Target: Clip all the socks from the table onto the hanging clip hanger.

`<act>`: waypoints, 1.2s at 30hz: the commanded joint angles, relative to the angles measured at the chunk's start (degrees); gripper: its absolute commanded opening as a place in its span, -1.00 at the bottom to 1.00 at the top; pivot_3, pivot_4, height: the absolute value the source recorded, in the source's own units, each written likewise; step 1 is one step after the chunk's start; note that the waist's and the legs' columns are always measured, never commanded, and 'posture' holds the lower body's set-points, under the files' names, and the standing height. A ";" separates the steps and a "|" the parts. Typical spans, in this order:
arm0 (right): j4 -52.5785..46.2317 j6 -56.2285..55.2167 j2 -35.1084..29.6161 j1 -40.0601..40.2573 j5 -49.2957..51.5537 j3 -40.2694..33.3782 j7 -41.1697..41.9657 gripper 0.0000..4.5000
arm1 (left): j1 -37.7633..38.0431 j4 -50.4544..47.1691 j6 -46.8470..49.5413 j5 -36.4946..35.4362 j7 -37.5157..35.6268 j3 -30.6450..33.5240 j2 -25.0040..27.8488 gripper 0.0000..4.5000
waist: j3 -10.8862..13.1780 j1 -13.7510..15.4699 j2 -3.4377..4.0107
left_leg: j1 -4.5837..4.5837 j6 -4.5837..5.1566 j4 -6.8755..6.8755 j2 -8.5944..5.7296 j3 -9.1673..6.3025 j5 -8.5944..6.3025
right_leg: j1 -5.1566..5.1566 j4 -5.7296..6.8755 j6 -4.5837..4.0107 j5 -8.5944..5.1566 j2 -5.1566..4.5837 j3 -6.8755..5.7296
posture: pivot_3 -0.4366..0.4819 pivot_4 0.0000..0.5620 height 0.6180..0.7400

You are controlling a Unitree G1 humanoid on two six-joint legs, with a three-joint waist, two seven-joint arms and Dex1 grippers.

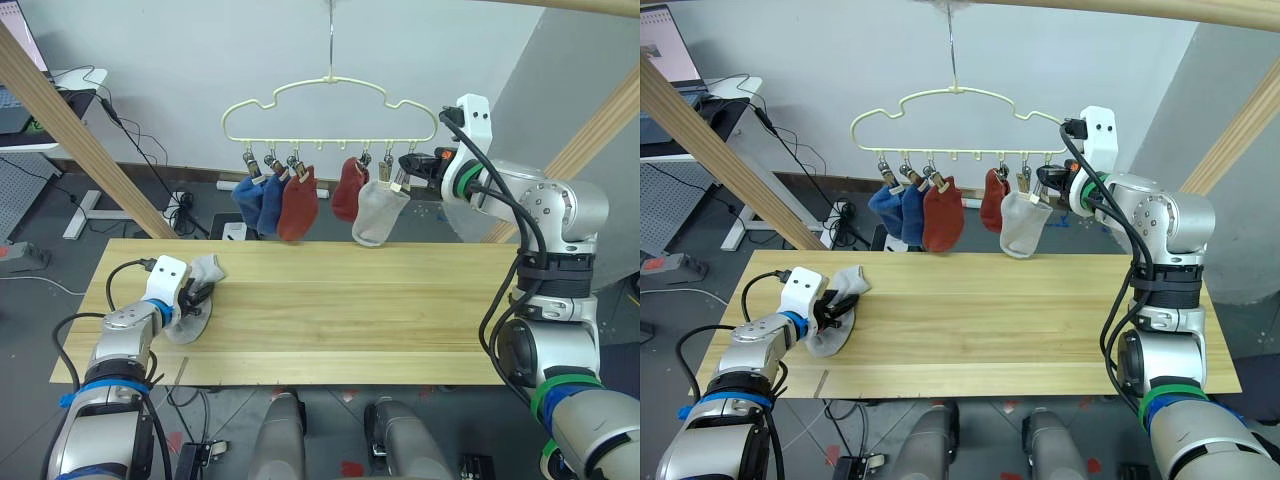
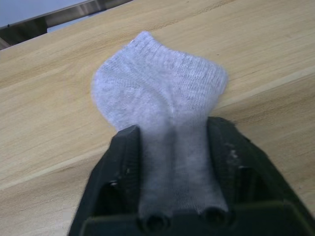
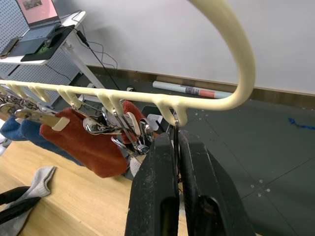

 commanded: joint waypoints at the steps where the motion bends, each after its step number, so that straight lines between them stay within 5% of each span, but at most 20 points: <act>1: -1.34 -0.57 -0.04 -0.04 0.76 -0.85 -0.10 -1.00 | 1.82 -0.91 0.48 0.42 -1.36 -0.35 -0.24 -0.59 | 0.00 0.00 0.00 | 0.00 0.00 0.00 0.00 0.00 0.00 | 0.00 0.00 0.00 0.00 0.00 0.00 | 0.13 -0.13 1.00; 6: -0.94 -0.98 -0.04 -0.09 0.63 -0.75 0.14 -1.00 | 3.22 -5.93 0.73 0.39 -2.83 -0.85 -0.41 -0.99 | 0.00 0.00 0.00 | 0.00 0.00 0.00 0.01 0.00 0.00 | 0.00 0.00 0.00 0.00 0.00 0.00 | 0.14 -0.14 1.00; 13: -0.08 -0.67 -0.68 -0.45 0.93 -1.21 0.71 -1.00 | 6.26 -23.52 6.30 -4.47 -6.97 -0.07 -1.71 -1.00 | 0.00 0.04 0.00 | -0.02 -0.01 0.00 0.02 -0.02 0.01 | 0.00 -0.01 0.00 0.00 0.00 -0.01 | 0.14 -0.13 1.00; 17: 0.53 -0.16 -4.78 -1.18 0.83 0.65 4.46 -1.00 | 11.54 -44.78 12.69 -12.49 -14.28 -2.10 -2.49 -1.00 | 0.00 0.07 0.00 | -0.04 -0.01 -0.01 0.04 -0.01 0.01 | 0.00 -0.04 -0.01 0.00 -0.01 0.01 | 0.14 -0.13 1.00; 22: 0.67 7.46 -6.61 -2.96 5.16 -2.59 6.03 -1.00 | 11.43 -61.18 16.35 -16.38 -14.71 -7.13 -6.15 -1.00 | 0.00 0.23 0.00 | -0.05 -0.01 0.03 0.00 -0.02 0.01 | 0.02 -0.04 0.00 0.00 -0.02 0.04 | 0.12 -0.12 1.00; 29: 1.18 18.69 -1.45 -7.06 8.43 -14.14 -0.18 -1.00 | 7.16 -63.85 11.50 -11.59 -10.45 -15.58 -14.59 -1.00 | 0.00 -0.11 0.00 | -0.03 0.01 0.03 -0.02 -0.02 0.02 | 0.03 -0.02 -0.01 0.01 0.02 0.05 | 0.07 -0.11 1.00; 36: -1.20 25.66 3.41 -9.69 7.34 -21.76 -4.99 -1.00 | 3.03 -56.67 4.57 -3.66 -5.35 -20.62 -21.44 -1.00 | 0.01 -0.24 0.00 | -0.03 0.02 0.03 -0.04 0.02 0.02 | 0.03 -0.02 -0.01 0.01 0.03 0.08 | 0.02 -0.11 1.00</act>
